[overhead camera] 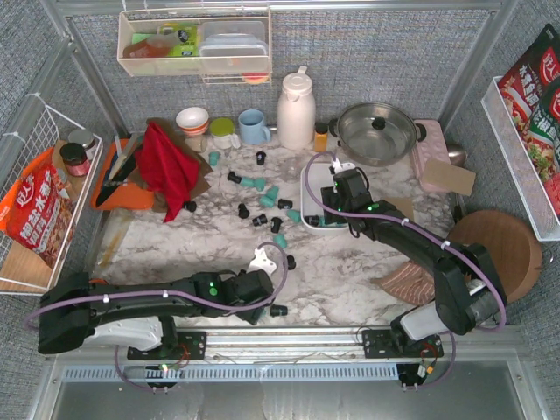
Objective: Mix the coffee capsules in the storage basket
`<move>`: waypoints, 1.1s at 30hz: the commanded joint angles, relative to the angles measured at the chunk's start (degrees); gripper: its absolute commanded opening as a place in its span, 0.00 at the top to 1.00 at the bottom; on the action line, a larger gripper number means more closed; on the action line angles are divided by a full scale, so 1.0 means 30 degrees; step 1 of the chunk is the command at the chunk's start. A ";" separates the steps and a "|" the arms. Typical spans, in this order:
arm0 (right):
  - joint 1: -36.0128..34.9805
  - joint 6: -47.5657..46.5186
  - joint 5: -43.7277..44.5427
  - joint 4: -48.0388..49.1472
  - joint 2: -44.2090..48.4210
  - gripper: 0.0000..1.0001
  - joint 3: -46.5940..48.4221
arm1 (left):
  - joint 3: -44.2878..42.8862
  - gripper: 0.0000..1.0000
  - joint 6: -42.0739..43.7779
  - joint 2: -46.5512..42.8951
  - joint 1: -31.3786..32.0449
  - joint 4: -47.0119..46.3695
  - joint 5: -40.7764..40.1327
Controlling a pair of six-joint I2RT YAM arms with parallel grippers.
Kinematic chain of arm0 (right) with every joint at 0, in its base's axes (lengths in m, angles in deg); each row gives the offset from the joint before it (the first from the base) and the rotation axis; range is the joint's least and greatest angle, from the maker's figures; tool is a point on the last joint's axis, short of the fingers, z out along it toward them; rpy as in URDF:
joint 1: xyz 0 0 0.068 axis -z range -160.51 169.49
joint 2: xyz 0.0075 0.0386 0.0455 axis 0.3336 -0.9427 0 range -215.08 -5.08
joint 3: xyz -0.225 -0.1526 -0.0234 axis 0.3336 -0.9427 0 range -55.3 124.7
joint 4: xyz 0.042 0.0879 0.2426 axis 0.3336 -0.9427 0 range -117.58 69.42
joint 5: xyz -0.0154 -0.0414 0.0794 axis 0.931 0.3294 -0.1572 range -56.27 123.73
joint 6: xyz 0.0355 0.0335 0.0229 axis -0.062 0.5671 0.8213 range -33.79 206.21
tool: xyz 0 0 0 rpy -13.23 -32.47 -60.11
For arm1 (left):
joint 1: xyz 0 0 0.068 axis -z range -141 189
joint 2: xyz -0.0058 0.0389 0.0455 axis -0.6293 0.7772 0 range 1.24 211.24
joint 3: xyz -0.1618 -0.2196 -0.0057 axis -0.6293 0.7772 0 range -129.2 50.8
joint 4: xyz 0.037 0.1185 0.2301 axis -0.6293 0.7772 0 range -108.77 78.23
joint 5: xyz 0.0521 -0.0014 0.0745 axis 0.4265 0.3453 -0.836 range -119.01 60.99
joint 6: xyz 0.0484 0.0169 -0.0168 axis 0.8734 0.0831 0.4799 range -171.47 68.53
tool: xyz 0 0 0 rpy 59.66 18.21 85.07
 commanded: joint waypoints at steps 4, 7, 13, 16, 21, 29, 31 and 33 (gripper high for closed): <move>-0.0016 0.0230 -0.0027 -0.0310 0.0100 0.40 -0.0027 | 0.0049 0.41 0.0573 0.0402 0.0181 -0.0569 0.0118; -0.0026 0.0259 -0.0063 -0.0396 0.0142 0.40 -0.0022 | 0.0066 0.42 0.0721 0.0727 0.0283 -0.0836 0.0623; -0.0011 0.0230 -0.0064 -0.0513 0.0168 0.40 -0.0052 | -0.0040 0.44 0.0723 0.1372 0.0482 -0.0618 0.0891; -0.0016 0.0230 -0.0085 -0.0589 0.0157 0.40 -0.0082 | 0.0098 0.48 0.0603 0.1624 0.0475 -0.0622 0.1167; -0.0012 0.0255 -0.0071 -0.0531 0.0256 0.40 -0.0242 | 0.0219 0.55 0.0385 0.2026 0.0477 -0.0735 0.1102; -0.0026 0.0186 0.0026 -0.0600 0.0562 0.40 -0.0517 | 0.0418 0.59 0.0000 0.2018 0.0475 -0.1584 0.0238; -0.0027 0.0149 0.0086 -0.0633 0.0769 0.40 -0.0616 | 0.0208 0.63 -0.0259 0.1826 0.0475 -0.1388 -0.0524; -0.0012 0.0092 0.0133 -0.0598 0.1029 0.40 -0.0760 | -0.0141 0.64 -0.0510 0.1254 0.0475 -0.1077 -0.1702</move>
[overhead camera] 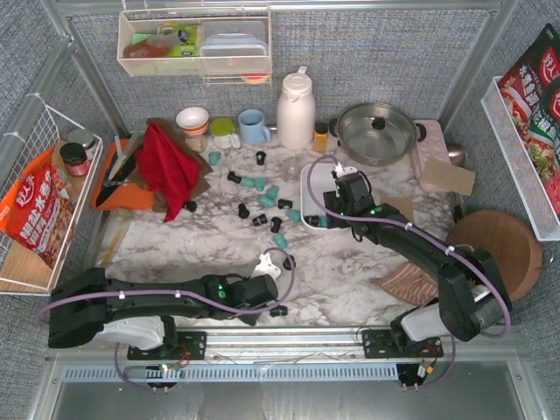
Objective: Mix the coffee capsules in the storage basket
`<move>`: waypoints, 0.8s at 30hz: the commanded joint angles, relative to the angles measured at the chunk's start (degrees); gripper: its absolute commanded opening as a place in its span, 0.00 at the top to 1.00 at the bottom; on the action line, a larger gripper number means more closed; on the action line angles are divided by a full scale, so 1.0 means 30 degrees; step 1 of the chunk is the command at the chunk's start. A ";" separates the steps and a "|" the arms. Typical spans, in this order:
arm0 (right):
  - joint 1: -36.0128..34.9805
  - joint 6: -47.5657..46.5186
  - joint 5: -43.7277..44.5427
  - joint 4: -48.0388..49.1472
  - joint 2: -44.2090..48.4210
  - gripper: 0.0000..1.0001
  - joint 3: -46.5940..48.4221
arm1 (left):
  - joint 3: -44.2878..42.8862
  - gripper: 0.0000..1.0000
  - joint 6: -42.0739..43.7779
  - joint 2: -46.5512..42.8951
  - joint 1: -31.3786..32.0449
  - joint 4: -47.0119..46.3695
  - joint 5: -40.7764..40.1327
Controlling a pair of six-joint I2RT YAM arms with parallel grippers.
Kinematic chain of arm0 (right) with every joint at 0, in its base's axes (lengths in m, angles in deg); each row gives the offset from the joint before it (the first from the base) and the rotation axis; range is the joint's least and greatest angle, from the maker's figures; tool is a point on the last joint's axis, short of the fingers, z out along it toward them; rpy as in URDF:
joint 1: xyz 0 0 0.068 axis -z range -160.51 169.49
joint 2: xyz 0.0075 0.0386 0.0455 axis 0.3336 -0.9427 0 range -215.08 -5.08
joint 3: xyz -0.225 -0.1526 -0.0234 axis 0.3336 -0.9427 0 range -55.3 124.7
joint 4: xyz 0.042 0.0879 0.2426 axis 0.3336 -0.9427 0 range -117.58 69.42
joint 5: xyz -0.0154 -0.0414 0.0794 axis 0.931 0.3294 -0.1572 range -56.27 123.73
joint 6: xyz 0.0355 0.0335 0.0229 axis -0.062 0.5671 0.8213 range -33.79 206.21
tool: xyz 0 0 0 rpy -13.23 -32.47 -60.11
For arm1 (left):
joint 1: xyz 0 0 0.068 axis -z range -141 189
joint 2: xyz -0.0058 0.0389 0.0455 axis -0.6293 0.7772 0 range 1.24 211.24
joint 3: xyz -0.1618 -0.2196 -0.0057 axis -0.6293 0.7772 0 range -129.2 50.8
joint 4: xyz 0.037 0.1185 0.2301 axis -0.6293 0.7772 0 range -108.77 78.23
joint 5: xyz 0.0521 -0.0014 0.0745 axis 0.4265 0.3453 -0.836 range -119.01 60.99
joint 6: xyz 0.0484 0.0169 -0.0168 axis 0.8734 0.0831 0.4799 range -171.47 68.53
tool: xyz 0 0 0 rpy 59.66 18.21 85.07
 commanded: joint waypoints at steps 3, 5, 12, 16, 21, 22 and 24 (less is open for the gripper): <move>-0.0005 0.0004 0.0305 0.0127 0.0839 0.40 -0.0456 | -0.1065 0.64 -0.0896 -0.2100 -0.0006 0.0381 -0.3976; -0.0004 -0.0025 0.0335 0.0223 0.1119 0.40 -0.0644 | -0.1235 0.64 -0.0898 -0.3313 -0.0030 0.0232 -0.5254; -0.0027 -0.0752 0.0922 0.3164 0.2937 0.40 -0.3322 | -0.0684 0.61 0.2092 -0.5157 -0.2620 -0.5962 -0.3454; -0.0024 -0.1162 0.0583 0.6654 0.5540 0.40 -0.6346 | -0.1829 0.62 0.3738 -0.3054 -0.4456 -0.9167 -0.2015; -0.0048 -0.1773 0.0532 0.9162 0.9153 0.40 -0.8931 | -0.4695 0.62 0.5066 0.0591 -0.6887 -1.2272 0.0357; -0.0056 -0.1768 0.0759 0.9280 0.9795 0.40 -0.9212 | -0.5474 0.62 0.5151 0.1460 -0.7231 -1.2472 0.0889; -0.0040 -0.1697 0.1143 0.8991 1.1069 0.40 -0.9554 | -0.7226 0.62 0.5571 0.3284 -0.7539 -1.2320 0.1664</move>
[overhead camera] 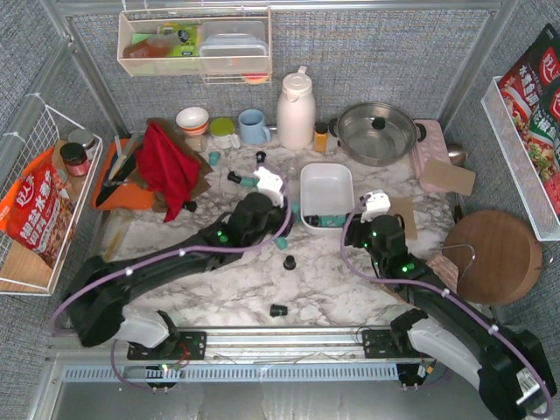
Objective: Mix the coffee capsules in the storage basket
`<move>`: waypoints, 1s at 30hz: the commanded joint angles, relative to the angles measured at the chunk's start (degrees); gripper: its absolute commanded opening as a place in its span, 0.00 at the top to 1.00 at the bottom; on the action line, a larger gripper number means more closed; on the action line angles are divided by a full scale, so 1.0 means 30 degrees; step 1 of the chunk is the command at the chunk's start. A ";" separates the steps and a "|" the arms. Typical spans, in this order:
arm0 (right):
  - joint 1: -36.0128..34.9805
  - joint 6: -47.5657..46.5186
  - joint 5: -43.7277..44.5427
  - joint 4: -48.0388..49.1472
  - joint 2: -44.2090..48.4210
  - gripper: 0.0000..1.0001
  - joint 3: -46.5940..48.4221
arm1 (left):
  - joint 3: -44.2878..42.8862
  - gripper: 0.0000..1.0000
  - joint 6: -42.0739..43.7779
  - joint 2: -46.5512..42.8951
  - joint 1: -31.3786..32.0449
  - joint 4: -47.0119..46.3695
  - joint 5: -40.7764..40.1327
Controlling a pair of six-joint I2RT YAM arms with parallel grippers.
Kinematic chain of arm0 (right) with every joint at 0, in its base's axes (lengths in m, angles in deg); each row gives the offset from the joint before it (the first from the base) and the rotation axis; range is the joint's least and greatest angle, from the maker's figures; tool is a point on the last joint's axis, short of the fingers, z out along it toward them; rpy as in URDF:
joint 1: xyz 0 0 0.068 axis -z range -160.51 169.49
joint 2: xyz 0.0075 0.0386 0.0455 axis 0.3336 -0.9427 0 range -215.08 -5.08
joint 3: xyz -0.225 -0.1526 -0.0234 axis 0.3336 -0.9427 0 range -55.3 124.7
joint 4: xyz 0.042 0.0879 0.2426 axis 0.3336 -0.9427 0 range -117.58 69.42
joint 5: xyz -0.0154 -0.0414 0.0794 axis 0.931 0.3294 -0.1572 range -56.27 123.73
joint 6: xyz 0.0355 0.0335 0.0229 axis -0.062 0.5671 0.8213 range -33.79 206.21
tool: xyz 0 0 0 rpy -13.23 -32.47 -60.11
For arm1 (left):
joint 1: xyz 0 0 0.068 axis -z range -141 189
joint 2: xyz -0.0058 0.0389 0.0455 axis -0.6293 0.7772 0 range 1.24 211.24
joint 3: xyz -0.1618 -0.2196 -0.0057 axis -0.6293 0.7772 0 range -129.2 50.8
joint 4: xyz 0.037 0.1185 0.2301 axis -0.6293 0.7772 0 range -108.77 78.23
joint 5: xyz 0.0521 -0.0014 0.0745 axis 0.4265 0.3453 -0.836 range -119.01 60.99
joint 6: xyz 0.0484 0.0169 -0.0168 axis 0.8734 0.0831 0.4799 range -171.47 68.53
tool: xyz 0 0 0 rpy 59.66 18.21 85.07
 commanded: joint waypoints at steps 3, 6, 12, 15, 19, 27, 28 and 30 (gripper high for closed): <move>-0.0048 0.0161 0.1190 0.1715 0.3028 0.40 -0.1016 | -0.4791 0.62 0.1762 0.4993 -0.0675 -0.1550 0.3260; -0.0040 0.0427 0.1170 0.1501 0.3596 0.40 -0.1053 | -0.6496 0.62 0.1704 0.7239 -0.0751 -0.0904 0.3623; -0.0043 0.0903 0.0639 0.1161 0.3329 0.40 -0.0762 | -0.7999 0.59 0.1420 0.9449 -0.0925 -0.0317 0.2743; -0.0041 0.1005 0.0656 0.1111 0.3131 0.40 -0.0707 | -0.8209 0.57 0.1156 0.9921 -0.1114 0.0033 0.2506; -0.0042 0.1042 0.0676 0.1059 0.2956 0.40 -0.0667 | -0.7805 0.54 0.0697 1.0330 -0.1442 -0.0259 0.2865; -0.0040 0.1374 0.0016 0.0286 0.2928 0.39 -0.0166 | -0.5934 0.47 0.0156 1.0842 -0.1793 -0.4229 0.3386; -0.0055 0.1304 -0.0083 0.0124 0.2951 0.39 -0.0001 | -0.5828 0.47 0.0129 1.0875 -0.1794 -0.4521 0.3385; -0.0084 0.1242 -0.0735 -0.1138 0.3108 0.39 0.0573 | -0.5412 0.46 0.0084 1.0318 -0.1794 -0.5031 0.3306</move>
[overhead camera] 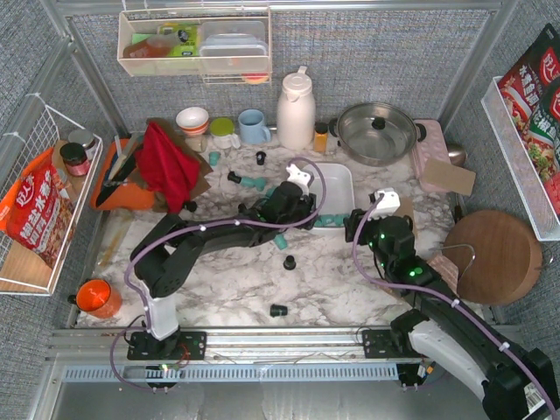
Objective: Mix the coffee capsules in the storage basket
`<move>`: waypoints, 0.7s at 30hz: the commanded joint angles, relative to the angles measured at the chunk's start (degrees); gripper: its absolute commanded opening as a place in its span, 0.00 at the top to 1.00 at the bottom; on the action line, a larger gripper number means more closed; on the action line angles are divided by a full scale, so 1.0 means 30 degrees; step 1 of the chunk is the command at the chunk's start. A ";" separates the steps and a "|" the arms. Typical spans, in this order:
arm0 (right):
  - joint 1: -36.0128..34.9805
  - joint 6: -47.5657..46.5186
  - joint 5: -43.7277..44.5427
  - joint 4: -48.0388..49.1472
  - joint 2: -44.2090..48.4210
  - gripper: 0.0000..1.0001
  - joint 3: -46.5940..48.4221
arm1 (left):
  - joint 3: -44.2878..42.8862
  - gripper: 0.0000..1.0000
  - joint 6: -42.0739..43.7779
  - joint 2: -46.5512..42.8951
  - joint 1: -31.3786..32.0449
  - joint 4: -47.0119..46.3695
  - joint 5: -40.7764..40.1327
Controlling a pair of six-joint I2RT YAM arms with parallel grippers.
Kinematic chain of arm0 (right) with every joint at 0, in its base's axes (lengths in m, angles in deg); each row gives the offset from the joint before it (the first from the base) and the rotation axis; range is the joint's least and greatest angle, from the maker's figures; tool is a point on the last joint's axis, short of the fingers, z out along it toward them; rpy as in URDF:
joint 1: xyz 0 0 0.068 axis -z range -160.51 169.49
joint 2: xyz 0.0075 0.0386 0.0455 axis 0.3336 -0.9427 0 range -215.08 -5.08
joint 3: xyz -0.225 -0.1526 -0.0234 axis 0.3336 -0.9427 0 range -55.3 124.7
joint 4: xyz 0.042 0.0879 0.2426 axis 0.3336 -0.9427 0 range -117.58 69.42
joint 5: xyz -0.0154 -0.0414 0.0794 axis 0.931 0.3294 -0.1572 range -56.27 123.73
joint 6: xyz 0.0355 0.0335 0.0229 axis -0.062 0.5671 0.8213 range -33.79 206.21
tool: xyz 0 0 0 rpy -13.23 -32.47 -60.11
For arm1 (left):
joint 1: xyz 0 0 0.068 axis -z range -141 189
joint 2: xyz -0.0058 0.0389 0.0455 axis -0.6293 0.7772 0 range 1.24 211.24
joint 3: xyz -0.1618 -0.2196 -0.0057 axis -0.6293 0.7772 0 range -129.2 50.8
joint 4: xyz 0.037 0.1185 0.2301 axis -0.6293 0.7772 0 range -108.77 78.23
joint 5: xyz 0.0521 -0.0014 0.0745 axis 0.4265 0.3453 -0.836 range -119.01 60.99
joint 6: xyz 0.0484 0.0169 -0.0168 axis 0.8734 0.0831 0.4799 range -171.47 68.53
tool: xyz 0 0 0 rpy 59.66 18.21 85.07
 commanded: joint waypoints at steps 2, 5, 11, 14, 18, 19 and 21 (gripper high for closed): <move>-0.0146 0.0139 -0.2292 -0.2720 0.0547 0.39 0.1418 | 0.1551 0.45 -0.0166 -0.1756 -0.0029 -0.3294 -0.0009; -0.0640 -0.0352 -0.4100 -0.5112 0.0841 0.38 0.2268 | 0.3665 0.43 0.0787 -0.4247 -0.0030 -0.4805 -0.0835; -0.4270 0.0669 -0.4018 -0.6180 -0.0360 0.29 0.2573 | 0.8149 0.36 0.2822 -0.8628 -0.0023 -0.7274 -0.3426; -0.7420 0.1855 -0.1283 -0.5281 -0.2138 0.27 0.2644 | 1.0050 0.34 0.3435 -0.9912 -0.0030 -0.8162 -0.5070; -1.1016 0.3646 0.2879 -0.4739 -0.5165 0.26 0.3623 | 1.1760 0.32 0.3600 -1.1286 -0.0016 -0.8395 -0.6725; -1.1694 0.4153 0.3562 -0.4844 -0.5851 0.26 0.3979 | 1.2097 0.32 0.3594 -1.1638 -0.0029 -0.8341 -0.6975; -1.2813 0.5473 0.4848 -0.5387 -0.7158 0.24 0.4750 | 1.2749 0.31 0.3579 -1.2362 -0.0030 -0.8353 -0.7470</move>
